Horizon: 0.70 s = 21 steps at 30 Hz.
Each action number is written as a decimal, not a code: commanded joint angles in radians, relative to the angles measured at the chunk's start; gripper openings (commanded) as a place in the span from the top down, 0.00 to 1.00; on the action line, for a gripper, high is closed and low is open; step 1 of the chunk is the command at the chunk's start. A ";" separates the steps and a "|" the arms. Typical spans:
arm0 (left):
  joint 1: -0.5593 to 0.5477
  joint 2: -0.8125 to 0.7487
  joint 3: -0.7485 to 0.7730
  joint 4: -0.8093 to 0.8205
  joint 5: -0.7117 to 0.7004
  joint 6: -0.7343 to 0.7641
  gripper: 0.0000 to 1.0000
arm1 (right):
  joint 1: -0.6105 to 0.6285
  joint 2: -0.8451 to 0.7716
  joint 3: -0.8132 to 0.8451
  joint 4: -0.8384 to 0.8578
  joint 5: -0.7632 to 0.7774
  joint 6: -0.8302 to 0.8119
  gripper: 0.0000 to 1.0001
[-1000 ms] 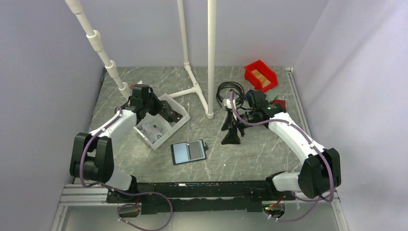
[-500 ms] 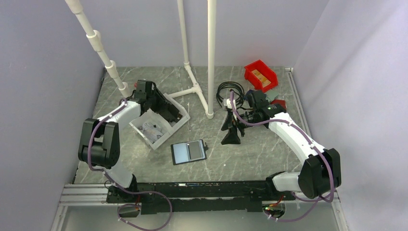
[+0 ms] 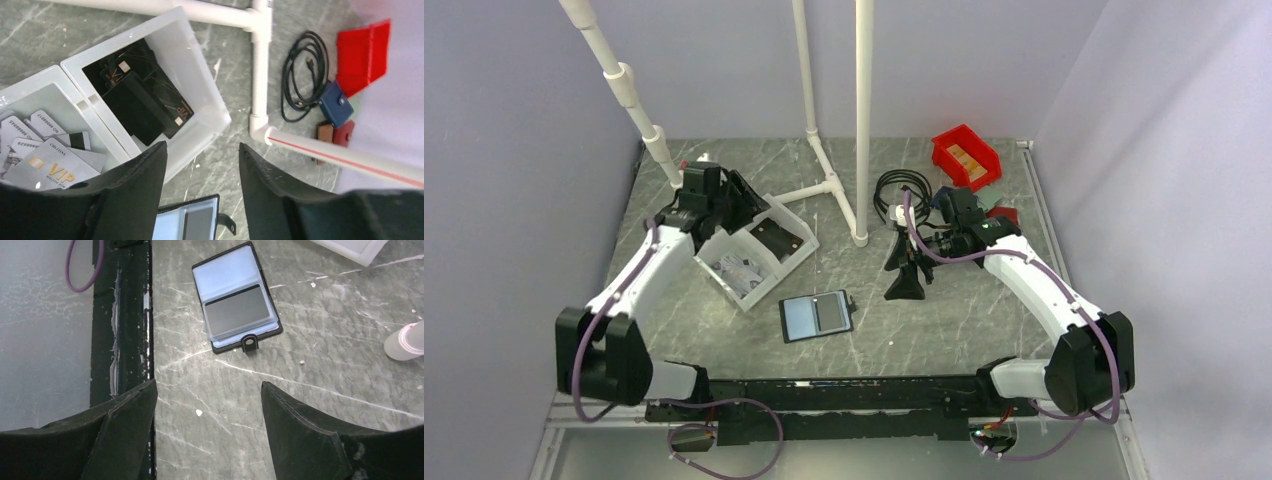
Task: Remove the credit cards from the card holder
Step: Place the credit card in the storage box, then reset both arms
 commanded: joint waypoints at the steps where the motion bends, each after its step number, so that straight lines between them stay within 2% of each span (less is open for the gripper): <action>1: 0.003 -0.146 -0.059 0.042 0.102 0.159 0.35 | -0.010 -0.039 0.000 0.013 0.029 -0.024 0.21; 7: 0.005 -0.354 -0.115 0.065 0.202 0.269 0.04 | -0.067 -0.088 -0.010 0.014 0.069 -0.044 0.21; 8: 0.005 -0.396 -0.123 0.065 0.228 0.286 0.01 | -0.084 -0.099 -0.011 0.012 0.071 -0.047 0.21; 13: 0.005 -0.509 -0.136 -0.035 0.404 0.405 0.01 | -0.209 -0.176 -0.026 0.032 0.070 -0.043 0.20; 16: 0.005 -0.581 -0.148 -0.133 0.387 0.476 0.01 | -0.276 -0.216 -0.037 0.065 0.089 -0.022 0.19; 21: 0.005 -0.725 -0.204 -0.199 0.264 0.572 0.01 | -0.418 -0.277 -0.054 0.115 0.103 0.040 0.15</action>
